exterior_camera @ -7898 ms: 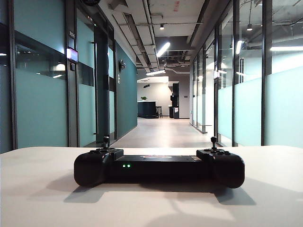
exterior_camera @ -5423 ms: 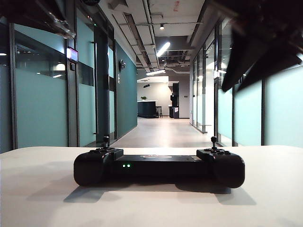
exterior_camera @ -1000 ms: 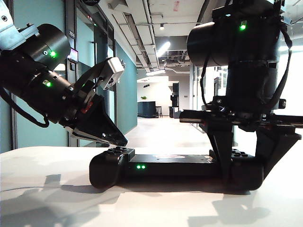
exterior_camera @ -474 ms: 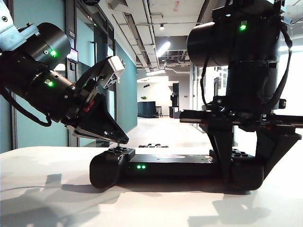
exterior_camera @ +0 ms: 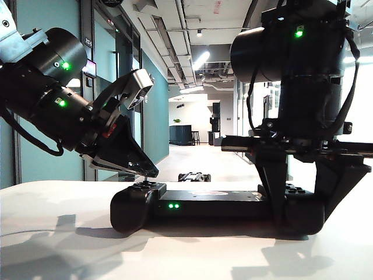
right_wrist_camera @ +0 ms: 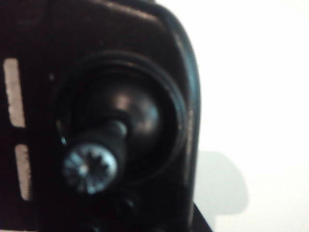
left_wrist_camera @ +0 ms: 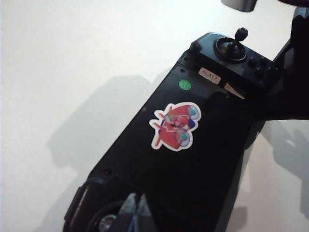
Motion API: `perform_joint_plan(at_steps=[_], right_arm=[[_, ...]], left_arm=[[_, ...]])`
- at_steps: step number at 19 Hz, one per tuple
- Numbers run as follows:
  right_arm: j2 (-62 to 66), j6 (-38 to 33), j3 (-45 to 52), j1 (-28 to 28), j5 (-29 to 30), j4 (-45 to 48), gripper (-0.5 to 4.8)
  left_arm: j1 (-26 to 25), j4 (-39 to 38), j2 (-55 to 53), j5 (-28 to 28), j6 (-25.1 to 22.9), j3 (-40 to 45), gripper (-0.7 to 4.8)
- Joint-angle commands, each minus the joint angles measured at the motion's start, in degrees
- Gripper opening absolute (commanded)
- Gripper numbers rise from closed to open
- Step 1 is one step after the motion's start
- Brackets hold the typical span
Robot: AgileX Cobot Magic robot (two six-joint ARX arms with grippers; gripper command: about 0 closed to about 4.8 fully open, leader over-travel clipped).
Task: Push the left joystick on the remote control sitting on the white table forward to make the robot dog walk in a straight line until it approaches the door.
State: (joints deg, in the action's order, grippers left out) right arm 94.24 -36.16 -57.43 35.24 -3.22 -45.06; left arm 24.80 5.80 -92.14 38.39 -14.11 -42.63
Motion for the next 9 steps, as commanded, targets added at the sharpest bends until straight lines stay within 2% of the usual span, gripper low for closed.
perform_joint_plan(at_steps=[1,9], right_arm=[[0.04,0.22,0.07,-0.04,0.37,-0.79,1.11],[0.04,0.39,0.07,-0.02,0.39,-0.79,1.11]], left_arm=[[0.02,1.2,0.07,-0.24,-0.04,-0.07,-0.05],[0.02,1.62,-0.28,-1.25,-0.04,-0.07,-0.05]])
